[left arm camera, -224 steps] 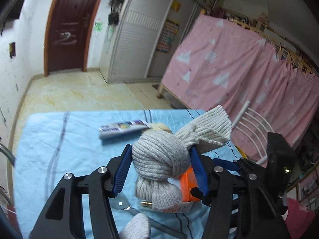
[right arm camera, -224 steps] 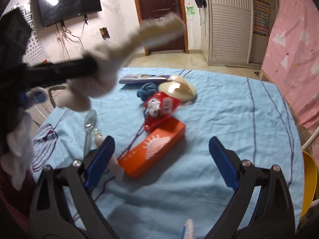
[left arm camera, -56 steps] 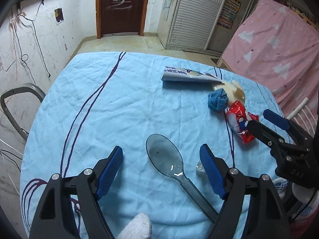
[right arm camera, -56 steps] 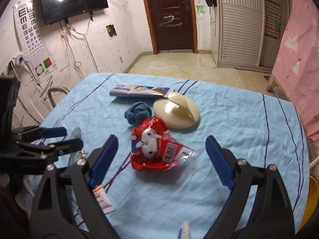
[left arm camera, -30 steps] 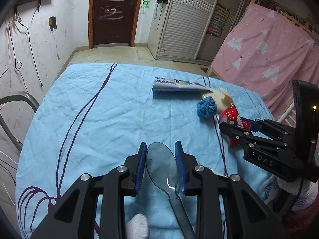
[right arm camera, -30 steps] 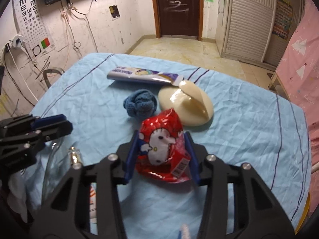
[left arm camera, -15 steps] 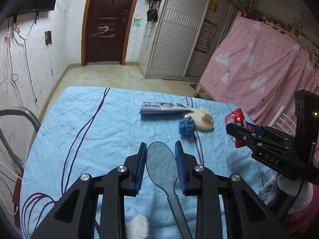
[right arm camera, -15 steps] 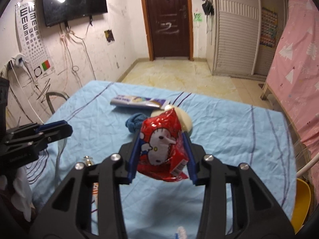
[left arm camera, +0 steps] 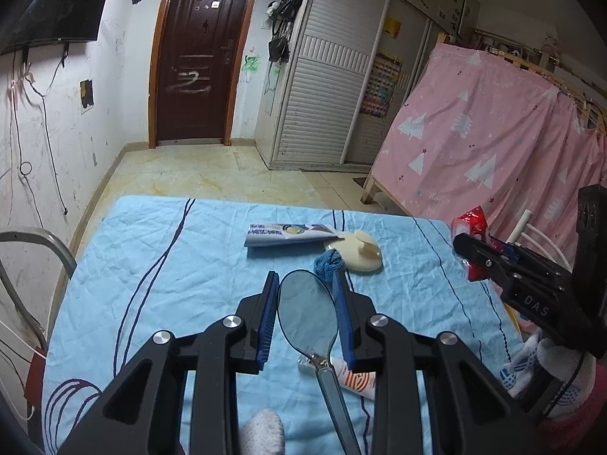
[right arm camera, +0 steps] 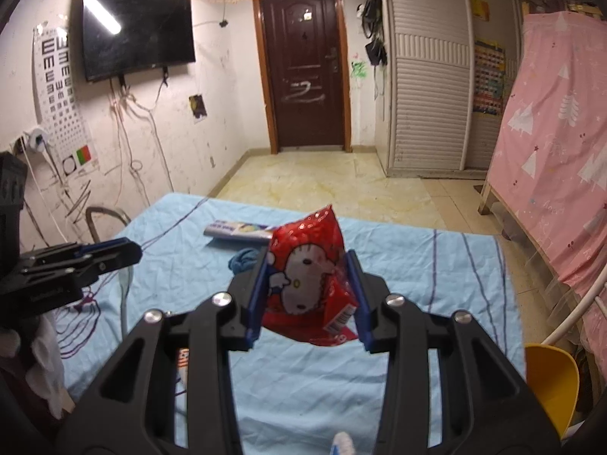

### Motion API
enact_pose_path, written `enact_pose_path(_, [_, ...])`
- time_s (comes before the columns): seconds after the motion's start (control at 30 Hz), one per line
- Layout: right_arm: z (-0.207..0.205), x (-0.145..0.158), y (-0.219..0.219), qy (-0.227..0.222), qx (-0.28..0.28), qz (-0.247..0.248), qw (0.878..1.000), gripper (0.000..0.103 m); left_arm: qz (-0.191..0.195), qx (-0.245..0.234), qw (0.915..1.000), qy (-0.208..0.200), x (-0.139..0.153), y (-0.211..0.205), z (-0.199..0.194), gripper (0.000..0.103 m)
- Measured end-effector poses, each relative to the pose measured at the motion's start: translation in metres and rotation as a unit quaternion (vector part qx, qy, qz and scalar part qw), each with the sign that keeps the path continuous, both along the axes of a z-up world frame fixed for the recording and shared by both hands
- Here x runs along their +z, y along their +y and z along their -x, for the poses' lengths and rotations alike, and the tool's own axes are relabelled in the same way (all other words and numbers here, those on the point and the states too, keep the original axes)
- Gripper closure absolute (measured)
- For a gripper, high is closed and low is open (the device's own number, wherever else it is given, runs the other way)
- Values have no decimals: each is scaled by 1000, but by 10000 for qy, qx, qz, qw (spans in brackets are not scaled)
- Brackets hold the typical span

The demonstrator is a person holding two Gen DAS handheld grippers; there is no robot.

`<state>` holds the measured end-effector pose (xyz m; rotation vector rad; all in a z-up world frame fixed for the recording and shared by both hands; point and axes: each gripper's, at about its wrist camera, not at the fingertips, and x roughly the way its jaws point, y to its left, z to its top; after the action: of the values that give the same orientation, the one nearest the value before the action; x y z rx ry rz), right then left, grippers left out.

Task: Collect trash
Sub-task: 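Carry the spoon and red bag to the yellow bucket and release both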

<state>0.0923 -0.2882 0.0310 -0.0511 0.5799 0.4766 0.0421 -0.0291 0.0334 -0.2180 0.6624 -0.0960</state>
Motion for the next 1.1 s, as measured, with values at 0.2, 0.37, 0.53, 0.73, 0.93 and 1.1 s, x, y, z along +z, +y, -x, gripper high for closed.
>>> enact_pose_path(0.2, [3,5,-28,-101,-223,-210,9995,66,-111,-102,9997,-200,16,-15,-1,83])
enact_pose_path(0.37, [5,7,-59,-163,-478,-412,9979,66,-225,-235,9990,-321,28,-36,-4,83])
enact_pose_path(0.53, [10,9,-94,-280,-791,-558,9949,66,-292,-408,9977,-451,41,-58,-9,83])
enact_pose_path(0.73, [15,8,-142,-365,-1241,-687,9892,66,-384,-710,9947,-641,56,-96,-18,83])
enact_pose_path(0.93, [22,0,-193,-347,-1714,-753,9817,66,-452,-1080,9900,-786,69,-142,-29,83])
enact_pose_path(1.1, [25,-11,-226,-282,-2039,-747,9757,66,-452,-1448,9849,-840,76,-183,-32,83])
